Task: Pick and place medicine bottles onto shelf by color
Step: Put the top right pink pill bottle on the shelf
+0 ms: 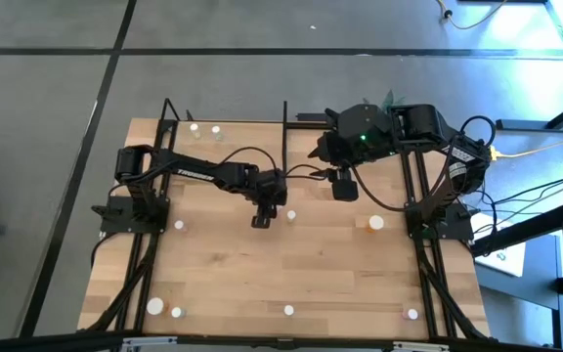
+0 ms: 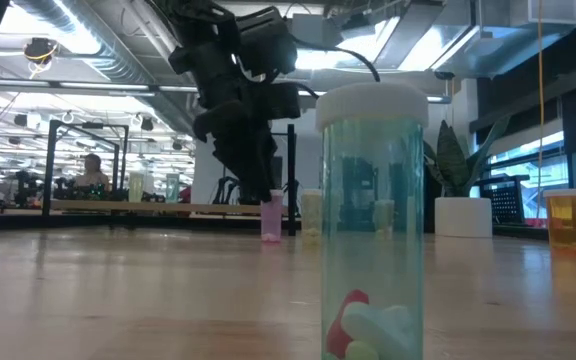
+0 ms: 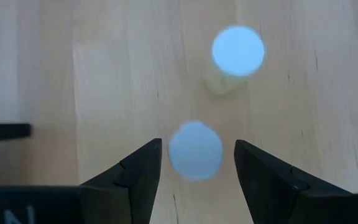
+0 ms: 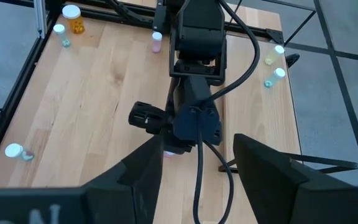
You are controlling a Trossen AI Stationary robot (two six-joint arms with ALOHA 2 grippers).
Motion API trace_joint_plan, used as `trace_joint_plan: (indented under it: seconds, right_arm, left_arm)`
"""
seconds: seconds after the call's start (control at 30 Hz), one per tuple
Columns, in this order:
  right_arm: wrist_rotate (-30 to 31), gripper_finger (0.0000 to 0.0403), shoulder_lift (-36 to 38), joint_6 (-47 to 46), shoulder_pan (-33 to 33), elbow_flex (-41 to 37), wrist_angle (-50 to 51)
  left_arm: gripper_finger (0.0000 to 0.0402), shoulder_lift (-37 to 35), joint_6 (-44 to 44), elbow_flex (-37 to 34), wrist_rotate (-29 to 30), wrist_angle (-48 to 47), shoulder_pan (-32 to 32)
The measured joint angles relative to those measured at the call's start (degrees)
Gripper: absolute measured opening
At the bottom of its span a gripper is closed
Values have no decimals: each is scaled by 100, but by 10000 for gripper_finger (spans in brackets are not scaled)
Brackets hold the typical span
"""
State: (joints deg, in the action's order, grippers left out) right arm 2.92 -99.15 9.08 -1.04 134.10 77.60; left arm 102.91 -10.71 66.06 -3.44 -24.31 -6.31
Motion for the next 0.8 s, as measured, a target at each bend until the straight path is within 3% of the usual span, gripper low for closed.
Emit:
trace_joint_plan:
  seconds: [0.43,0.8]
  right_arm:
    - [2,198,0,0,0,0,0]
    - [2,198,0,0,0,0,0]
  left_arm:
    - [192,0,-38,0,0,129,0]
    - [134,0,-27,-66,0,144,13]
